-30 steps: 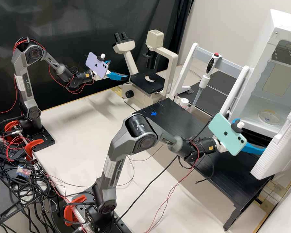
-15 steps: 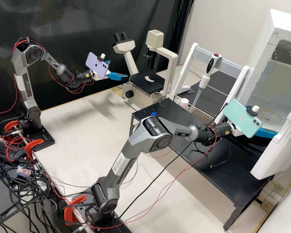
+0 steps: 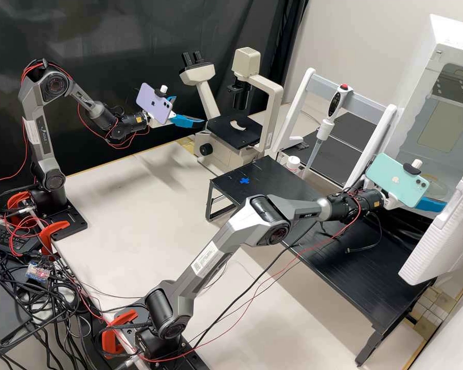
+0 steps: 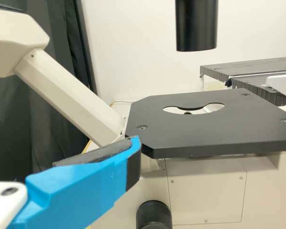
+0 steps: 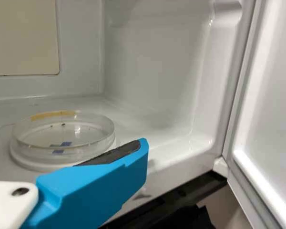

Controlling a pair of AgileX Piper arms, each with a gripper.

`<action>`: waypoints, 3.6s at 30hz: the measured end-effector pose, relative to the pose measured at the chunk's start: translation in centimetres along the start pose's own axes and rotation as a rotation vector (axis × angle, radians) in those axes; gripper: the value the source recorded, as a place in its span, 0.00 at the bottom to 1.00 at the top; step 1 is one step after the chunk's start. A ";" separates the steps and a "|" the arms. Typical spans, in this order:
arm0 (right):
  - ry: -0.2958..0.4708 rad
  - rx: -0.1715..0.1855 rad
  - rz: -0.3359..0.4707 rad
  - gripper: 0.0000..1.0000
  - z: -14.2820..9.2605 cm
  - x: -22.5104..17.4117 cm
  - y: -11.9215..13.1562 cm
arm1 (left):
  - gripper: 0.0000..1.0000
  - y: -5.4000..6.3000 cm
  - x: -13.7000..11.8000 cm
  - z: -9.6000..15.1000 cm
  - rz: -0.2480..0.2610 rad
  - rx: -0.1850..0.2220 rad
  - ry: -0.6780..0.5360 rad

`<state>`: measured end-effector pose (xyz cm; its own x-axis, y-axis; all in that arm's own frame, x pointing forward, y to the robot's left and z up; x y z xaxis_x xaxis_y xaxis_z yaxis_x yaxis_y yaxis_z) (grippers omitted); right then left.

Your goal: Move the petri dish to the microscope

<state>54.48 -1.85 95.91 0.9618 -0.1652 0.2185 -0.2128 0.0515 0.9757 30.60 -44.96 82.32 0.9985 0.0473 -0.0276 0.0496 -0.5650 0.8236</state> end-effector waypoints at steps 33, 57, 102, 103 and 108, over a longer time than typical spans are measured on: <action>0.062 0.050 -0.103 0.00 1.3 1.3 0.4 | 1.00 0.0 0.0 0.0 0.000 0.000 0.000; 0.046 0.039 -0.086 0.00 2.3 1.3 1.4 | 1.00 0.0 0.0 0.0 0.000 0.000 0.000; 0.124 0.121 -0.067 0.00 6.2 -6.7 5.4 | 1.00 0.0 0.0 0.0 0.000 0.000 0.000; 0.139 0.120 -0.065 0.00 5.8 -7.3 5.5 | 1.00 0.0 0.0 0.0 0.000 0.000 0.000; 0.179 0.160 -0.025 0.00 5.4 -11.2 5.7 | 1.00 0.0 0.0 0.0 0.000 0.000 0.000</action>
<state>41.53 -5.00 99.12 0.9793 0.0140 0.2019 -0.1992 -0.1098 0.9738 30.60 -44.96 82.32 0.9985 0.0473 -0.0276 0.0496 -0.5650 0.8236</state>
